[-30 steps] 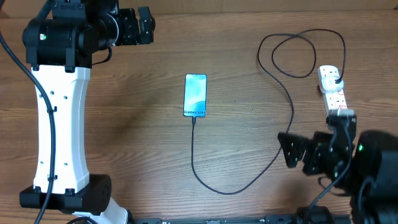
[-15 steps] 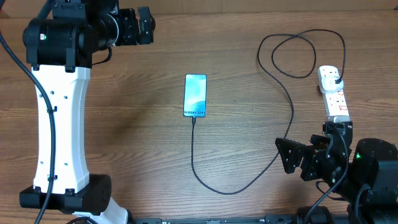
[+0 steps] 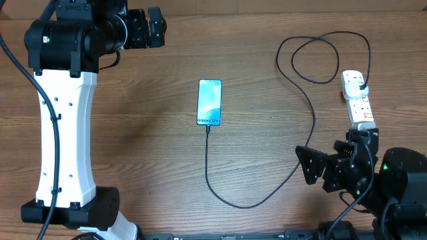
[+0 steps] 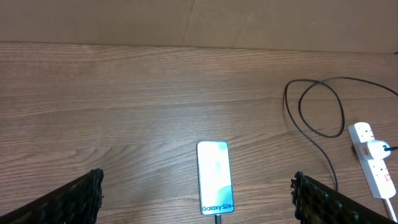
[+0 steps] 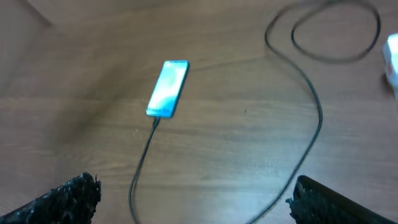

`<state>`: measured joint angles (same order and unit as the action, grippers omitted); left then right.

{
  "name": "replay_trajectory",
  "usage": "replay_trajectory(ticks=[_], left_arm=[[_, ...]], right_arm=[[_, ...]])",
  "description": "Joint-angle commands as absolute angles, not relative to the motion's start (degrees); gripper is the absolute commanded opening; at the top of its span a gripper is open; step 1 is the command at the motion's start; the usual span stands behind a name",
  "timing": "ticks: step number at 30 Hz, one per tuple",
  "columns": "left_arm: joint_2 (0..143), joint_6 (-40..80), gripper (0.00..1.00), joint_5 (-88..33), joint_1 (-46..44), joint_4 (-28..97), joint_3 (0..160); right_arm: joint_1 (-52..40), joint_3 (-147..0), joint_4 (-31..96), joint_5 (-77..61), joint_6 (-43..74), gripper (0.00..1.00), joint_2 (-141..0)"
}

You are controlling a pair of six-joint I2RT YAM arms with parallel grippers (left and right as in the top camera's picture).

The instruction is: Plug charger to phone and switch on socket

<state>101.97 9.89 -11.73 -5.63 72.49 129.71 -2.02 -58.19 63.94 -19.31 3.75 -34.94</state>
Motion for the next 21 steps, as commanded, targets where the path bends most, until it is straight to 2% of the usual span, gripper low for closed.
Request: replay_trajectory(ticks=[1,21], left_arm=[[101.89,8.80,1.00,-11.60,-6.02,72.42,129.75],[101.89,8.80,1.00,-11.60,-6.02,72.42,129.75]], right_arm=[[-2.50,-54.78,59.77,-19.49,2.22,1.00,-30.85],[-2.52,-27.51,29.47,-17.47,-0.14,1.00,-10.68]])
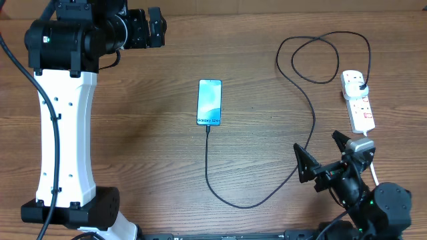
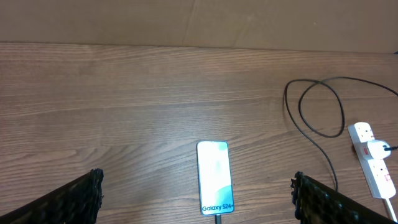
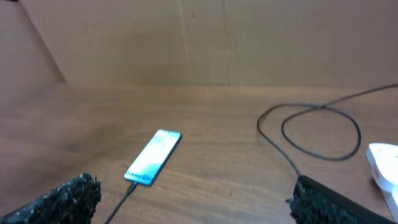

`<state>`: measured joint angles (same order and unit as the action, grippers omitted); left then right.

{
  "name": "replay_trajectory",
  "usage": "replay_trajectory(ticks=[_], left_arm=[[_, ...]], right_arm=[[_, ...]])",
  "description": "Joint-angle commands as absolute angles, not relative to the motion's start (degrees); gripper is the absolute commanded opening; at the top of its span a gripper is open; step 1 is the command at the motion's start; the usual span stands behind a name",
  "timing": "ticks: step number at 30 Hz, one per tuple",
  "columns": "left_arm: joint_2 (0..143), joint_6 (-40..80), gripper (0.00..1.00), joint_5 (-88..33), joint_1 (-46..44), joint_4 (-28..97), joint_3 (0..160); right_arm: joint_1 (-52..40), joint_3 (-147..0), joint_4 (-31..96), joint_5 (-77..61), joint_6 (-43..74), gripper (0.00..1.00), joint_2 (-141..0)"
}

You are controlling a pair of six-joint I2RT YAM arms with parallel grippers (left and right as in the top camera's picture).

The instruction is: Plug charger to phone and switch on socket

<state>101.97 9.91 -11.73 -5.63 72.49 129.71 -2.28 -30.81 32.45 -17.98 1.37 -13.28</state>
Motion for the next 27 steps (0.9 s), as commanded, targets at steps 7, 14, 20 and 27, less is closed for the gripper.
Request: replay_trajectory(ticks=[7,14,20,27], left_arm=[[101.89,8.82,1.00,-11.60,-6.02,72.42,129.75],[101.89,8.80,1.00,-11.57,-6.02,72.42,129.73],[101.89,8.82,1.00,-11.60,-6.02,72.42,129.75],[101.89,8.80,1.00,-11.57,-6.02,72.42,129.75]], right_arm=[[-2.52,-19.66,20.67,-17.39,-0.34,1.00,-4.43],[-2.52,-14.41,16.10,-15.66,-0.54,1.00,-0.32],[-2.52,-9.50,8.19,-15.49,-0.51,1.00,-0.12],[-2.52,-2.94,-1.87,-15.05,-0.49,1.00,-0.12]])
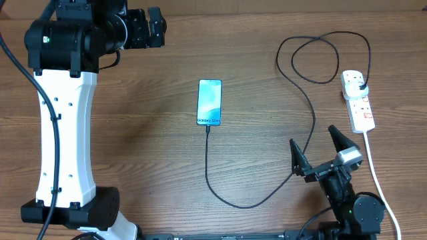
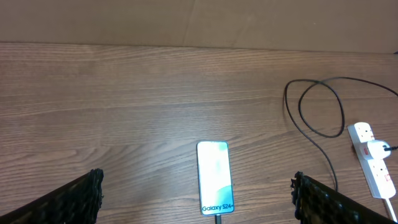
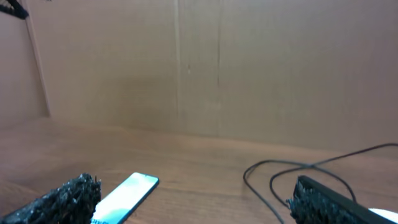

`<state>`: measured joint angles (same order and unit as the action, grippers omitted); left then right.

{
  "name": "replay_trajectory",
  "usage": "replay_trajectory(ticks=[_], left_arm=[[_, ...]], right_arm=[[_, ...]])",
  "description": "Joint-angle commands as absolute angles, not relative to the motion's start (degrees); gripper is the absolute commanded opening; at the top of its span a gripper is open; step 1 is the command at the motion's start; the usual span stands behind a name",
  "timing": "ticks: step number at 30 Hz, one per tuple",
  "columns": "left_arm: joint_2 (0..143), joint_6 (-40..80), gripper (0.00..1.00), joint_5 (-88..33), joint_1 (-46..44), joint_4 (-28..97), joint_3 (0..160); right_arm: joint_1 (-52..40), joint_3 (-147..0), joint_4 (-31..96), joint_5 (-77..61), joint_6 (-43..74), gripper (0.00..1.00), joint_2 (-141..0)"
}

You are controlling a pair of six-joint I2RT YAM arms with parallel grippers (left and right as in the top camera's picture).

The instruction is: Plug charger to phone and switch on socket

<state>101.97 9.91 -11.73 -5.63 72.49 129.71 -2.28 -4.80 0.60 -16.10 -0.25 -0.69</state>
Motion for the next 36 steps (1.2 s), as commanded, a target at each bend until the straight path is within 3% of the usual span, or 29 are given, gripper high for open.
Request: replay_trajectory(ticks=[1,8,18,36], left_arm=[[101.89,8.80,1.00,-11.60,-6.02,72.42,129.75],[101.89,8.80,1.00,-11.60,-6.02,72.42,129.75],[101.89,8.80,1.00,-11.60,-6.02,72.42,129.75],[101.89,8.80,1.00,-11.60,-6.02,72.42,129.75]], right_arm=[[-2.52,-2.39,-2.74,-15.03,-0.49,1.00,-0.12],[-2.50,-0.45,-7.18,-12.05,-0.47,1.00,-0.12],[-2.50,-0.45,4.47,-7.05,2.68,1.00,-0.12],[-2.52,-0.45,4.71,-5.10,1.65,1.00,-0.12]])
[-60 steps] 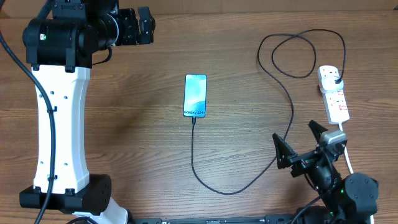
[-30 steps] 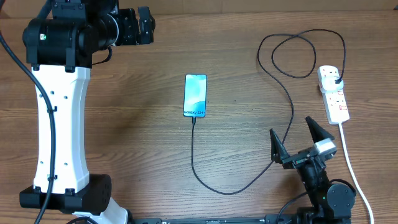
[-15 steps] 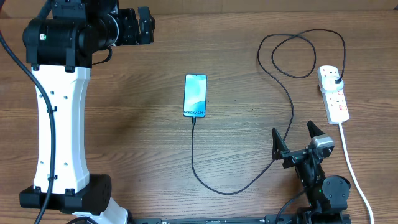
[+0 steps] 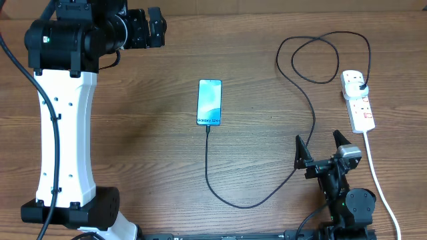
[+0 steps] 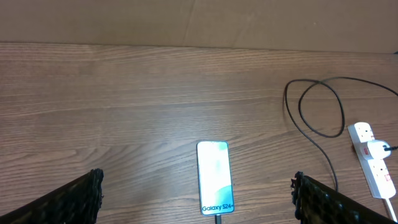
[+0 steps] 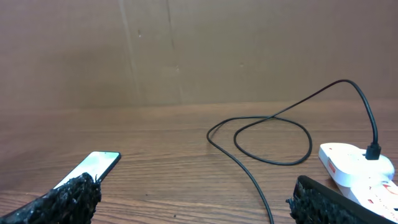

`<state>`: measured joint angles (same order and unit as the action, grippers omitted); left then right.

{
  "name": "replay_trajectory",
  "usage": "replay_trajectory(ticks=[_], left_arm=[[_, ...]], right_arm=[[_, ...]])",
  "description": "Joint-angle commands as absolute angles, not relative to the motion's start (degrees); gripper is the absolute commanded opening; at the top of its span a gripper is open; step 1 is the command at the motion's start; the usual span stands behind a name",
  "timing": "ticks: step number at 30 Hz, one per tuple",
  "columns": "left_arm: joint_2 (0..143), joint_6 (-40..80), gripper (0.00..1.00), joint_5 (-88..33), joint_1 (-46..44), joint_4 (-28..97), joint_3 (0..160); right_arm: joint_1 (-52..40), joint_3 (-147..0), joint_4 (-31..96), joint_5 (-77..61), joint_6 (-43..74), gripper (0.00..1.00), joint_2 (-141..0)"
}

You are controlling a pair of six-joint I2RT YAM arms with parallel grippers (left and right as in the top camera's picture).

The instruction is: Plug charger to phone and switch on socket

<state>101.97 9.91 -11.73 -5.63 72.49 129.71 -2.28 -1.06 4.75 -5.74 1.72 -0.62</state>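
The phone (image 4: 209,102) lies face up mid-table with its screen lit, showing "Galaxy S24+" in the left wrist view (image 5: 215,177). A black charger cable (image 4: 313,120) is plugged into its near end, loops across the wood and ends at a plug in the white socket strip (image 4: 357,100) at the right. My right gripper (image 4: 317,143) stands open near the front edge, just left of the strip's white lead, holding nothing; its own view shows the phone (image 6: 87,168), cable (image 6: 273,137) and strip (image 6: 357,165). My left gripper (image 4: 160,27) is open at the far left, high over the table.
The left arm's white column (image 4: 63,127) stands along the left side. A cardboard wall (image 6: 199,50) closes the back of the wooden table (image 4: 133,133). The strip's white lead (image 4: 377,180) runs to the front right edge.
My right gripper has turned and levelled: its view now takes in the table, the cable loop and the socket strip instead of mostly the wall. The left arm and phone are unmoved.
At first my right gripper was open just below the strip's near end, looking down on the phone and cable. It then stood further toward the front edge, tilted up at the back wall. Now it faces the table again. The phone stayed lit and plugged throughout.
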Motion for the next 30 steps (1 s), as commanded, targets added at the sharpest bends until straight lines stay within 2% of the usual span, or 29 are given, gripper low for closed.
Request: replay_trajectory(ticks=[1,30], left_arm=[[101.89,8.80,1.00,-11.60,-6.02,72.42,129.75],[101.89,8.80,1.00,-11.57,-6.02,72.42,129.75]], right_arm=[[-2.52,-0.45,4.71,-5.08,1.65,1.00,-0.12],[-2.52,-0.47,4.60,-4.75,-1.78,1.00,-0.16]])
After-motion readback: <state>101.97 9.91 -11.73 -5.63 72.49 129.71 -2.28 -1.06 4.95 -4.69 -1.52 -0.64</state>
